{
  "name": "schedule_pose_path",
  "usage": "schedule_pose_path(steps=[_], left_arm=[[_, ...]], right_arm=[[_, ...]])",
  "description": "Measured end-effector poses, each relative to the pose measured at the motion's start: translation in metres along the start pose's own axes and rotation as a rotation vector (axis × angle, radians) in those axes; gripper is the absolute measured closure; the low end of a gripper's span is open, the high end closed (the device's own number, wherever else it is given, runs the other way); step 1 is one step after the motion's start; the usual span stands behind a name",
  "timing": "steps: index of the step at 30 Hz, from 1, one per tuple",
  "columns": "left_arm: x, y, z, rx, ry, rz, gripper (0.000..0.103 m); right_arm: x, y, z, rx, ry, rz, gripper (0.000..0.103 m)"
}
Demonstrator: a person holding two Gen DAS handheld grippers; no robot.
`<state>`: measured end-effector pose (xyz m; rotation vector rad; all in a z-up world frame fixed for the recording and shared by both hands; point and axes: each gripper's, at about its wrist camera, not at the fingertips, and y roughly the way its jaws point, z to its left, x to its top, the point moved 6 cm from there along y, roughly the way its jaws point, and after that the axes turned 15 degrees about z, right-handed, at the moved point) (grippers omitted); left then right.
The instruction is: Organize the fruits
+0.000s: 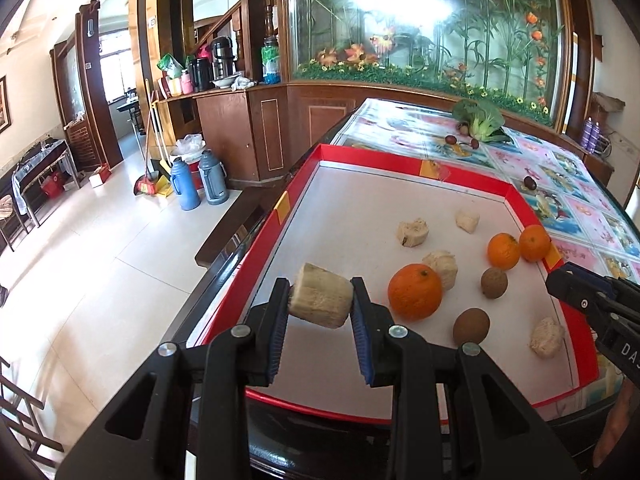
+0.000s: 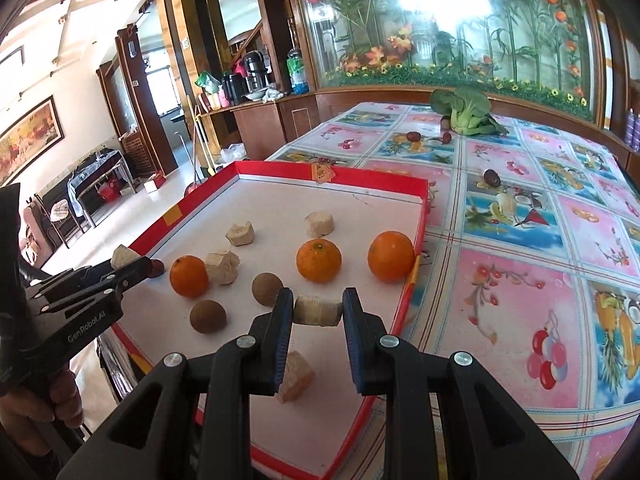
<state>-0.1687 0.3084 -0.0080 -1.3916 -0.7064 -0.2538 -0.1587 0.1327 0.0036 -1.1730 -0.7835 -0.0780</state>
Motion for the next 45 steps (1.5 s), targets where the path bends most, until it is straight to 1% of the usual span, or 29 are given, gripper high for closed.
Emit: schedule_pose_path(steps=[5,11,14,15,16,17,18,21,22,23,24,25,26,29,30,31,32,34,35,38,39,43,44,45], left_arm=[[-0.001,0.007,-0.003,0.008,0.015,0.016,0.071],[-0.001,0.008,-0.003,0.042,0.026,0.025,0.071],[0.000,0.009,-0.005,0.060,0.031,0.031,0.069],[-0.001,0.009,-0.006,0.062,0.036,0.036,0.066],[-0.002,0.010,-0.007,0.060,0.039,0.045,0.056],[-0.002,0.011,-0.008,0.059,0.041,0.053,0.049],[-0.003,0.010,-0.008,0.068,0.041,0.050,0.048],[-0.003,0.005,-0.010,0.088,0.049,0.042,0.039],[-0.003,0.002,-0.009,0.093,0.043,0.038,0.032],[-0.003,-0.003,-0.008,0.101,0.035,0.022,0.031],[-0.003,-0.009,-0.008,0.106,0.033,0.007,0.031],[-0.002,-0.016,-0.008,0.113,0.032,-0.011,0.027],[-0.001,-0.022,-0.009,0.118,0.029,-0.023,0.020],[-0.001,-0.051,-0.008,0.122,0.002,-0.091,0.014],[-0.001,-0.065,-0.009,0.125,-0.001,-0.123,0.012],[-0.001,-0.073,-0.010,0.131,-0.002,-0.141,0.006],[-0.002,-0.085,-0.010,0.139,-0.003,-0.167,0.004],[-0.005,-0.110,-0.011,0.147,0.000,-0.224,0.002],[-0.006,-0.120,-0.012,0.150,0.001,-0.243,0.000],[-0.011,-0.155,-0.014,0.153,0.006,-0.297,0.000],[-0.011,-0.162,-0.014,0.152,0.007,-0.309,0.000],[-0.016,-0.198,-0.021,0.149,0.018,-0.357,0.000],[-0.017,-0.205,-0.022,0.147,0.022,-0.367,0.000],[-0.019,-0.215,-0.023,0.143,0.027,-0.382,0.000]], right_arm=[[0.001,0.005,-0.001,0.004,0.017,0.034,0.079],[-0.001,0.012,-0.003,0.011,0.032,0.091,0.078],[-0.002,0.012,-0.002,0.003,0.029,0.096,0.078],[-0.002,0.011,-0.001,0.001,0.025,0.097,0.078],[-0.003,0.011,0.000,-0.001,0.022,0.096,0.077],[-0.004,0.010,0.001,-0.007,0.018,0.096,0.074],[-0.003,0.011,0.000,-0.008,0.016,0.098,0.066],[-0.005,0.005,0.002,-0.003,0.000,0.075,0.058],[-0.005,0.002,0.002,-0.010,0.001,0.061,0.055],[-0.006,-0.003,0.000,-0.012,0.004,0.041,0.051],[-0.007,-0.006,0.000,-0.010,0.005,0.032,0.051],[-0.008,-0.009,-0.002,-0.006,0.008,0.024,0.051],[-0.008,-0.013,-0.004,-0.006,0.011,0.017,0.051],[-0.010,-0.032,-0.007,-0.002,0.025,-0.020,0.050],[-0.011,-0.042,-0.008,-0.001,0.031,-0.038,0.048],[-0.012,-0.049,-0.008,-0.002,0.036,-0.053,0.047],[-0.012,-0.058,-0.009,0.001,0.042,-0.074,0.046],[-0.014,-0.077,-0.009,0.012,0.053,-0.110,0.042],[-0.015,-0.086,-0.009,0.015,0.057,-0.127,0.040],[-0.015,-0.111,-0.008,0.027,0.059,-0.172,0.037],[-0.015,-0.122,-0.007,0.031,0.057,-0.189,0.033],[-0.018,-0.158,-0.001,0.044,0.045,-0.263,0.029],[-0.018,-0.166,0.001,0.041,0.036,-0.281,0.025],[-0.018,-0.176,0.004,0.032,0.022,-0.307,0.024]])
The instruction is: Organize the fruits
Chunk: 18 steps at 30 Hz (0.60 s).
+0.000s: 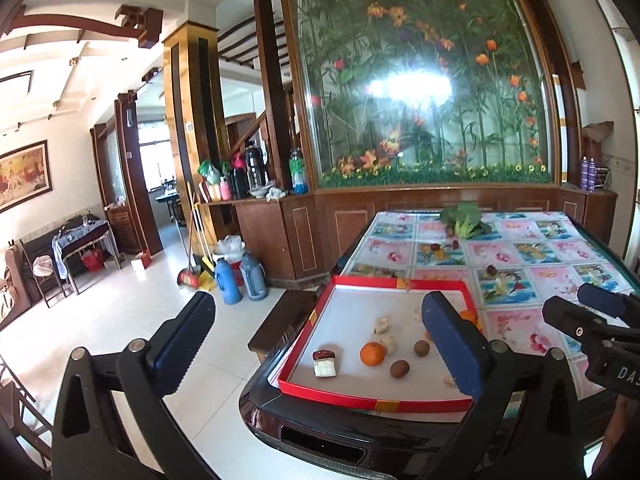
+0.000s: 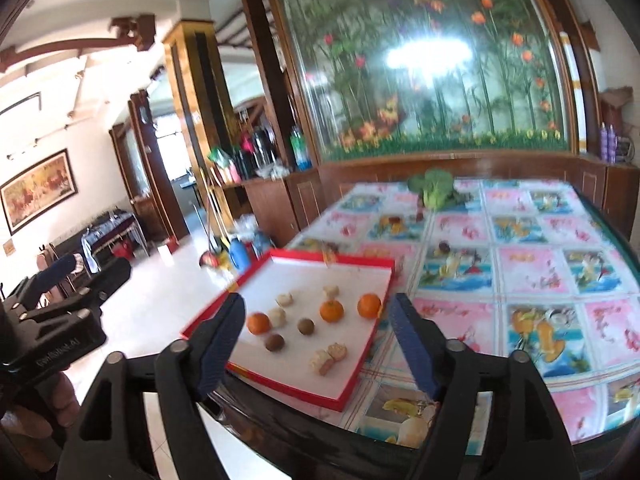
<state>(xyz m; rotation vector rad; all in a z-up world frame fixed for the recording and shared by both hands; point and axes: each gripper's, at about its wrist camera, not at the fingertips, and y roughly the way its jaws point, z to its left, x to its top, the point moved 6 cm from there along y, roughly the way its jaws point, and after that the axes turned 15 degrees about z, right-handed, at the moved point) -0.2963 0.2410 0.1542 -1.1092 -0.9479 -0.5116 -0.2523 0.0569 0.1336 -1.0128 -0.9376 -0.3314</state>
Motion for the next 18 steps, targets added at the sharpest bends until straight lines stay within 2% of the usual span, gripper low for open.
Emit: schedule_pose_path(steps=[7,18], left_arm=[[0.004,-0.034,0.005,-0.019,-0.027,-0.032,0.000],[-0.003,-0.047,0.011,0.020,-0.032,-0.008,0.000]], right_arm=[[-0.001,-0.033,0.011,-0.058,-0.070,-0.085,0.022],[-0.007,-0.053,0.010,-0.085,-0.093,-0.123,0.018]])
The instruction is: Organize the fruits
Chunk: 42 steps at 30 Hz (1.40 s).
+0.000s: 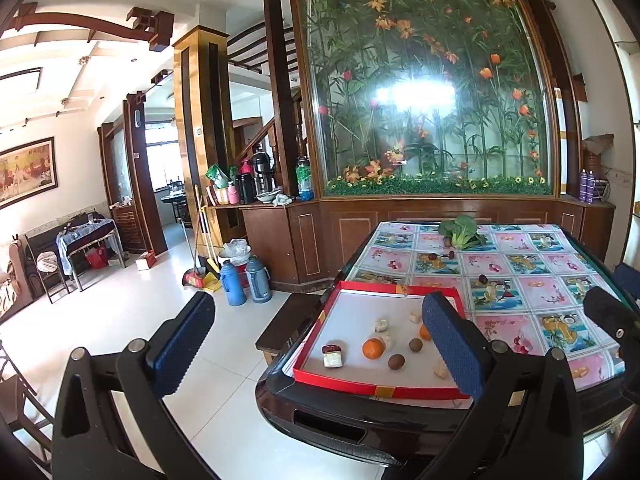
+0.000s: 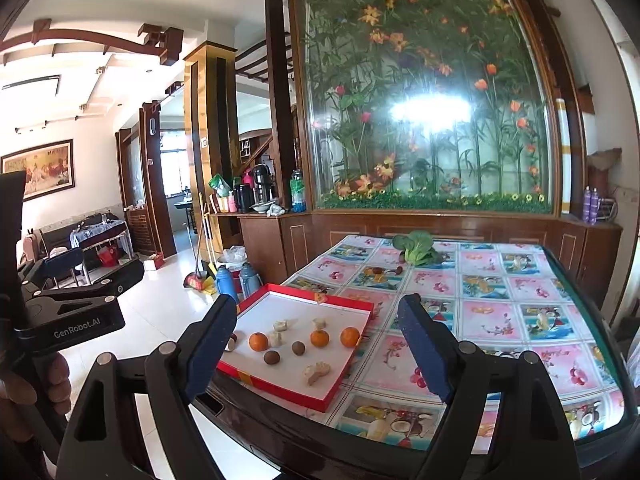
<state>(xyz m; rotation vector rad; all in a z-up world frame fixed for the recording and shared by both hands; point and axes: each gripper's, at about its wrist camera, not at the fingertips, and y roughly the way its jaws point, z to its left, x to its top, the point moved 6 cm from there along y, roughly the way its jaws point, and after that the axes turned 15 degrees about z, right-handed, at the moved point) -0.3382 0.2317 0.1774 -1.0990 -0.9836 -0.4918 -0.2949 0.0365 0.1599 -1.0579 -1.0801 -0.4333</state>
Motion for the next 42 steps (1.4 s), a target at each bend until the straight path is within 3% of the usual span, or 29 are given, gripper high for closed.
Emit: schedule_pose_path(steps=[12,30,42], left_arm=[[-0.005,-0.011,0.013,0.016,-0.029,-0.012,0.000],[-0.019,-0.009,0.013,-0.061,-0.013,0.030,0.000],[-0.026,0.001,0.024,-0.040,-0.043,0.038,0.000]], right_arm=[[-0.015,0.009,0.009,0.061,0.041,0.058,0.017],[-0.021,0.010,0.020,0.022,0.012,0.052,0.017],[-0.023,0.013,0.025,0.015,0.010,0.061,0.017]])
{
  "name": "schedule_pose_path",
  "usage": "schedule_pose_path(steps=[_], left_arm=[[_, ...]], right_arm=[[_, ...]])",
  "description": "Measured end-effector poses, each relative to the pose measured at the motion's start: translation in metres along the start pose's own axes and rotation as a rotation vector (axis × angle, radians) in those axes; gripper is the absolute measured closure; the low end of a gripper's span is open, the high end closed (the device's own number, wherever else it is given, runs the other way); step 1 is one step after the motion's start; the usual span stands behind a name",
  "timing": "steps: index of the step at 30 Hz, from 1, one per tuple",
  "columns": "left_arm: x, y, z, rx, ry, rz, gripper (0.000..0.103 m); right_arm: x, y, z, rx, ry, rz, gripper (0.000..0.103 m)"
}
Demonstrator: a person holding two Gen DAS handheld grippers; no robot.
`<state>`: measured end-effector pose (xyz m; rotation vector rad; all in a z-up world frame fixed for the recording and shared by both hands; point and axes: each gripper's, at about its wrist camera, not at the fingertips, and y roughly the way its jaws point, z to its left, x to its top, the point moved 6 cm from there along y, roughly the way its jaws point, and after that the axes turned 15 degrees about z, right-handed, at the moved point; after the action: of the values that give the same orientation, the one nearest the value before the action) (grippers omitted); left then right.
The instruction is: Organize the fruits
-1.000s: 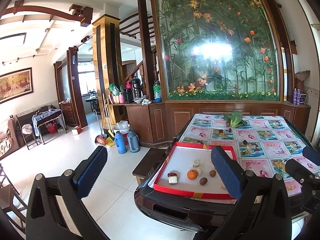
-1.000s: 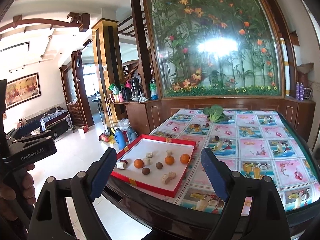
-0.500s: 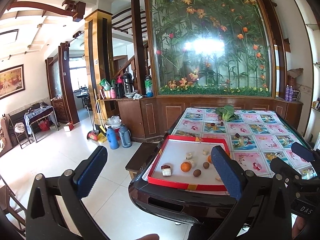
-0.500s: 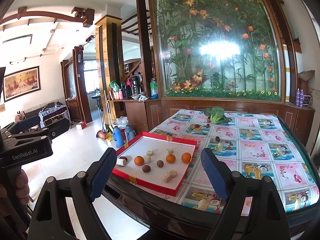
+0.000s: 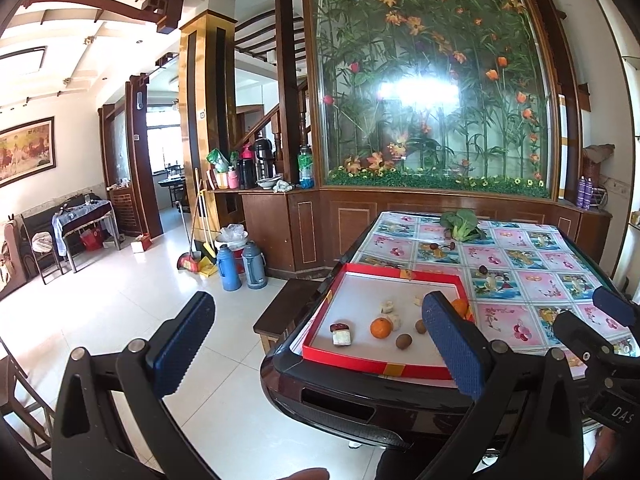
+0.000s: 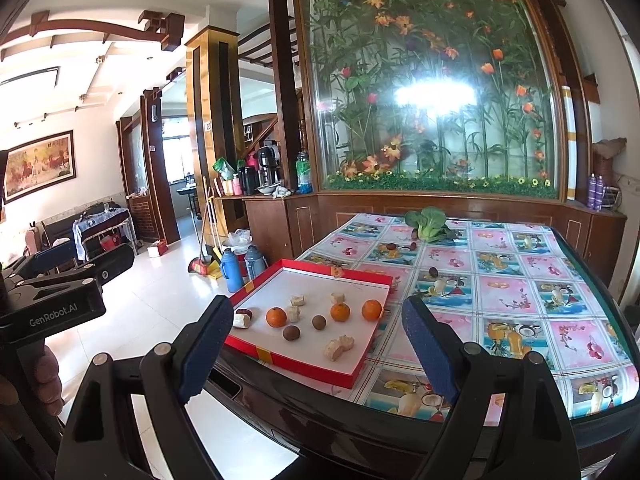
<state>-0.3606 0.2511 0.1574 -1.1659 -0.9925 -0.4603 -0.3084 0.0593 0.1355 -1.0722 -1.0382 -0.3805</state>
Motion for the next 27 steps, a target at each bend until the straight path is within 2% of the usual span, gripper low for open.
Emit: schedule_pose_path(steps=[13,27], left_arm=[[-0.0027,0.0002,0.0025,-0.001,0.015,0.002,0.000],[-0.0046,-0.0062,-0.0040,-0.036,0.047,-0.019,0.000]], right_arm=[[0.0007,0.0003,0.0013,0.000,0.000,0.000,0.017],[0.0001,0.0014,0.0002,0.000,-0.003,0.014,0.016]])
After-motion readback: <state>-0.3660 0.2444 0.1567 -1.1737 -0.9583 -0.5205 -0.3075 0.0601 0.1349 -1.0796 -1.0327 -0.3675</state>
